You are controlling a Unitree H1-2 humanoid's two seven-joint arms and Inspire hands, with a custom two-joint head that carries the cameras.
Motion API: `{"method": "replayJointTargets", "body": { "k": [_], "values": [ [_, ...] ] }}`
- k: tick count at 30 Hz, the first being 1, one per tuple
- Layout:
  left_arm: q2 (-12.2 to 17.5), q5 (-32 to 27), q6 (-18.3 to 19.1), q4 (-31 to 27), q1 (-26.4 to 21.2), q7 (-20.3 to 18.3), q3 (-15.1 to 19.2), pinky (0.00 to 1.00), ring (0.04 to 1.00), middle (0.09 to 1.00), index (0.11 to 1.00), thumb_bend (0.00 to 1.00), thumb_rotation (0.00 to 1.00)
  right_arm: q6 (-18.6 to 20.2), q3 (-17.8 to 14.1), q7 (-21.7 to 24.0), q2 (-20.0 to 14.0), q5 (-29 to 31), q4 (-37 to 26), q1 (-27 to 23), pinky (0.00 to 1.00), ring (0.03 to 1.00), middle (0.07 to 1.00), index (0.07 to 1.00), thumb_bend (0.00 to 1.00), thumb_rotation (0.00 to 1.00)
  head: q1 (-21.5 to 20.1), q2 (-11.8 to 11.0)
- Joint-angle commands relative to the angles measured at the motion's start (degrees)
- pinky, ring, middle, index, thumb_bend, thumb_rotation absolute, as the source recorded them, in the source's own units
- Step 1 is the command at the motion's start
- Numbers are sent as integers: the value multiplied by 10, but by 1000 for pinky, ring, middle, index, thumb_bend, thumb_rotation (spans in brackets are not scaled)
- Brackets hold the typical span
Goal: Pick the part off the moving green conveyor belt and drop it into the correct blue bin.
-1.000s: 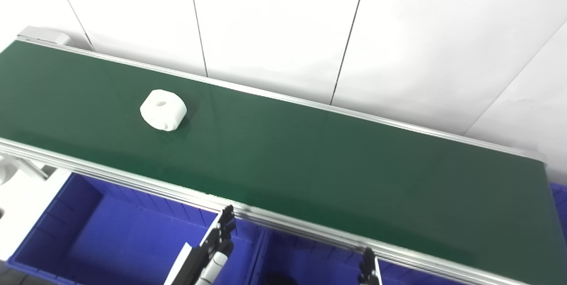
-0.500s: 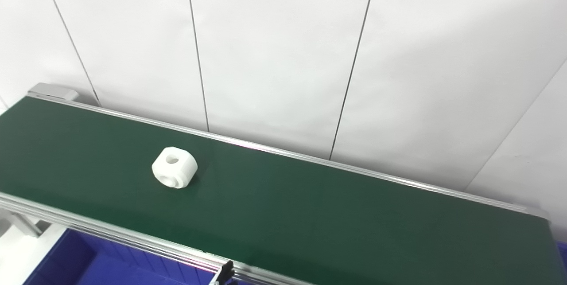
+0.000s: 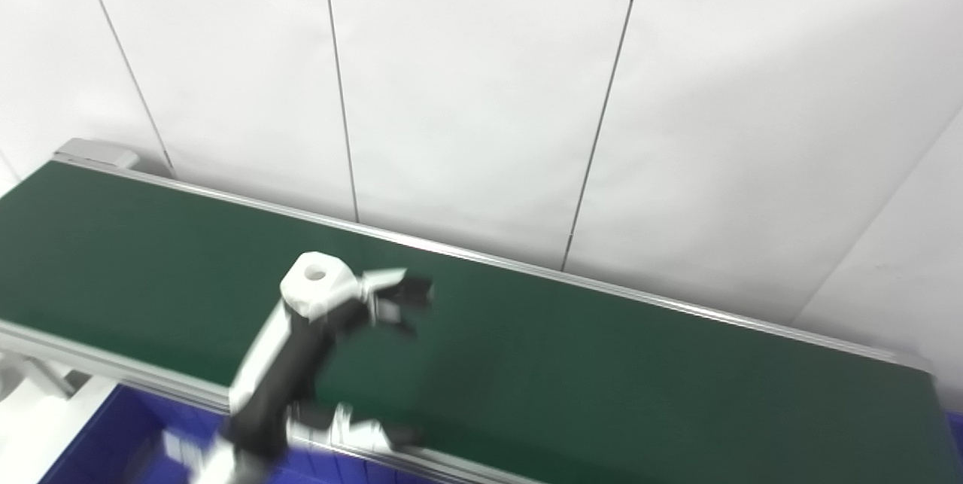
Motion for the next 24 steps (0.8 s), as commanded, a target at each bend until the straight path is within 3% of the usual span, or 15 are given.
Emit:
{"method": "replayJointTargets", "body": {
  "k": [1, 8, 14, 24],
  "values": [
    [17, 32, 18, -8, -18, -26, 5, 552, 733, 794, 735, 1000, 342, -9, 3, 2, 8, -1, -16, 1, 1000, 974, 1000, 1000, 542, 1000, -2, 1],
    [83, 161, 47, 41, -119, -78, 13, 673, 835, 896, 812, 1000, 268, -10, 7, 8, 12, 9, -18, 2, 1000, 981, 1000, 1000, 529, 1000, -6, 3],
    [132, 244, 26, 139, -191, -83, 0, 831, 861, 888, 840, 1000, 204, -8, 8, 9, 9, 9, -21, 4, 1000, 983, 1000, 1000, 541, 1000, -6, 7],
    [189, 332, 2, 286, -283, -87, -48, 845, 868, 869, 844, 1000, 224, -4, 8, 7, 10, 8, -27, 8, 1000, 965, 1000, 1000, 547, 1000, -7, 15]
  ]
}}
